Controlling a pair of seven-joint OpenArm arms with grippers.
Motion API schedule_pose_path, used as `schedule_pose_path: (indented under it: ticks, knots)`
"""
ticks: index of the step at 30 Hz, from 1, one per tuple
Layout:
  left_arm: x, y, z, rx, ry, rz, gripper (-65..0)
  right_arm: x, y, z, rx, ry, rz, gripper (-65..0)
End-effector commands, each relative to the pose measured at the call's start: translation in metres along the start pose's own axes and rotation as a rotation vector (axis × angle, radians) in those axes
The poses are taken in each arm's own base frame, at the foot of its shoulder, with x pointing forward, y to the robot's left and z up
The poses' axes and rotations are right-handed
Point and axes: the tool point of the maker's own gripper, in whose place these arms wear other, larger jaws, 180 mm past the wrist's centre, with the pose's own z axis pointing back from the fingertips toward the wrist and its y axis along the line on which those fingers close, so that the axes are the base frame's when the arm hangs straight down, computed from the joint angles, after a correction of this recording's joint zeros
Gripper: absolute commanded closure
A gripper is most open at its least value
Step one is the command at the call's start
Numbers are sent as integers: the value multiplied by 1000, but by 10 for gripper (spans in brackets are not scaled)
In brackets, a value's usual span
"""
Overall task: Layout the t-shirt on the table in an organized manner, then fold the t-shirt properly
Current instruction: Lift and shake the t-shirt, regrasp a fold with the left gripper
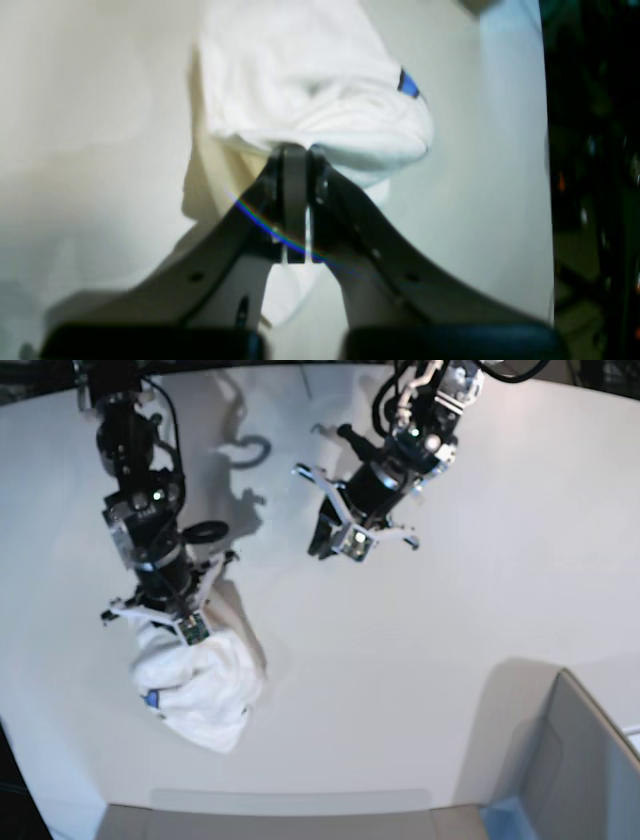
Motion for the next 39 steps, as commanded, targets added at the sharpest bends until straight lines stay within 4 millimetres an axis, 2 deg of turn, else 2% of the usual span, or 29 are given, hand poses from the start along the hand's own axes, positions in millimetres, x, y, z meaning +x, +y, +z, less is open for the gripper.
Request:
schedule_pose_path:
  ticks: [1,3,5,6,8,12,16,18,24,25,27,29,32,33,36,39]
  knots:
    - [13,-2,0,-7,-47,0,-78,21,17,10,55,-94,36,0]
    - [15,0,-1,-5,-52,-3,-77,29,64,22,189,-161,91,0]
    - [21,2,-2,-2,-64,-12,-77,35,100,33,287,-217,112,0]
    - [22,3,-2,-1,-66,-13,-77,36,113,37,319,-229,116,0]
    - [21,4,-2,0,-65,-14,-77,41,124,41,345,-243,104,0]
    - [21,4,-2,0,-65,-14,-76,52,122,39,334,-265,89,0]
    - [22,4,-2,0,-67,-15,-76,51,116,36,322,-246,105,0]
    - [22,10,-1,18,-67,-10,-76,51,114,35,319,-244,110,-5]
    - [22,44,5,107,-71,22,-77,48,118,36,333,-239,117,-259]
    - [21,50,6,123,-72,28,-77,50,116,36,327,-243,116,-292]
    - [21,57,8,141,-72,32,-77,53,113,35,318,-249,113,-321]
    - [20,57,8,141,-70,33,-78,58,91,28,255,-252,70,-322]
    - [19,47,8,114,-69,43,-78,56,35,17,108,-234,-31,-322]
    - [20,36,5,81,-75,71,-78,53,14,15,61,-227,-91,-322]
    - [19,4,-3,-25,-70,154,-81,29,-44,17,-44,-204,-259,-322]
    - [6,-14,-13,-84,-35,239,-125,-7,-83,30,-88,-179,-385,-322]
